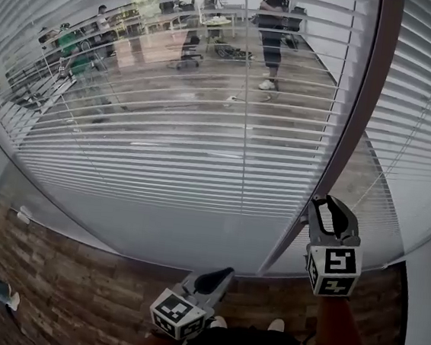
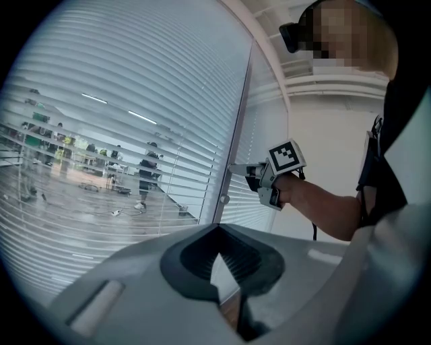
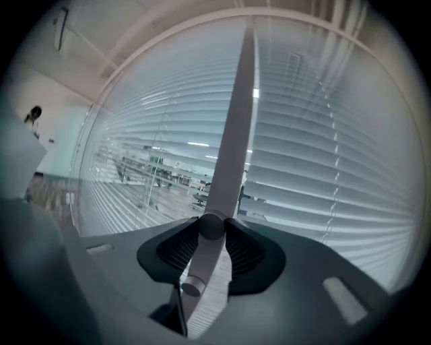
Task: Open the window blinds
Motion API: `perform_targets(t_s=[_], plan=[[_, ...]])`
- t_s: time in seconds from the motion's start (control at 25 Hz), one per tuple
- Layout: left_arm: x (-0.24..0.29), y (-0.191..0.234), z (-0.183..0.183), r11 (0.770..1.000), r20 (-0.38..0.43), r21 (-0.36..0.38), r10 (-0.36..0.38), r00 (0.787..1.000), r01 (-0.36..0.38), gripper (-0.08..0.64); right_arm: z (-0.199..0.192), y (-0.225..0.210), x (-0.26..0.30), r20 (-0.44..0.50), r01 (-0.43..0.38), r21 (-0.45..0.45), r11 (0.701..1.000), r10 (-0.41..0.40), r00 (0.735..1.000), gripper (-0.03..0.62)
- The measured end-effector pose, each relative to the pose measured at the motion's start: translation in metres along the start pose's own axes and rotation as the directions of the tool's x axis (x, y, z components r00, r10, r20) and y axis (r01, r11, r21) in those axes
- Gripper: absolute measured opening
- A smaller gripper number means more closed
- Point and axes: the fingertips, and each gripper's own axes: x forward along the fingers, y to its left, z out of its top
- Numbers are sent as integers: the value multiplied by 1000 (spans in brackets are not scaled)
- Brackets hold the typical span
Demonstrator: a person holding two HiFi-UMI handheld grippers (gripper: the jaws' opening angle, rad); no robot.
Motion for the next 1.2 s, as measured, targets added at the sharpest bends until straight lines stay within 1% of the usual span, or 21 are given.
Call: perform_targets(t_s=[0.12,0.24,0.32,0.4,0.44,0.64,0.72,0.84,0.92,1.0,1.08,1.12,1.2], plan=[[1,0,1,1000,-3,-1,-1,1000,1,1,6,3,1,-14,36,-136,990,-38,999,150],[-1,0,0,1000,-2,0,-2,1000,2,2,3,4,-1,-35,71,-280,957,-84,996,150],[-6,-2,-4,1000,0,1,-8,1000,8,0,1,7,-5,-41,85,-341,936,-105,994,150],[-11,-4,-5,1000,1,-3,-9,1000,9,1,1,10,-8,-42,94,-377,921,-118,992,150],[-11,-4,-3,1000,3,-3,-7,1000,7,2,1,10,-8,-44,94,-384,919,-119,992,150],[-1,-1,-1,1000,3,-4,-3,1000,3,2,0,3,1,-46,94,-402,911,-122,991,150],[-2,-1,-2,1000,5,-3,-4,1000,4,2,0,3,1,-43,94,-398,912,-121,992,150],[-3,-2,-2,1000,8,-3,-4,1000,4,2,-2,2,1,-43,90,-357,930,-112,993,155],[-3,-2,-2,1000,9,-4,-4,1000,4,1,0,4,0,-33,78,-278,957,-90,995,161],[-4,-2,-4,1000,7,-7,-4,1000,4,0,6,7,-2,-14,42,-159,986,-44,999,172],[-4,-2,-4,1000,9,-6,-2,1000,2,0,6,5,-4,11,-8,-26,1000,8,1000,173],[-5,-2,-4,1000,11,-5,-2,1000,2,2,5,2,-5,25,-30,58,998,29,999,172],[-5,-1,-4,1000,10,-8,-1,1000,1,1,5,-2,-4,47,-64,221,973,55,997,173]])
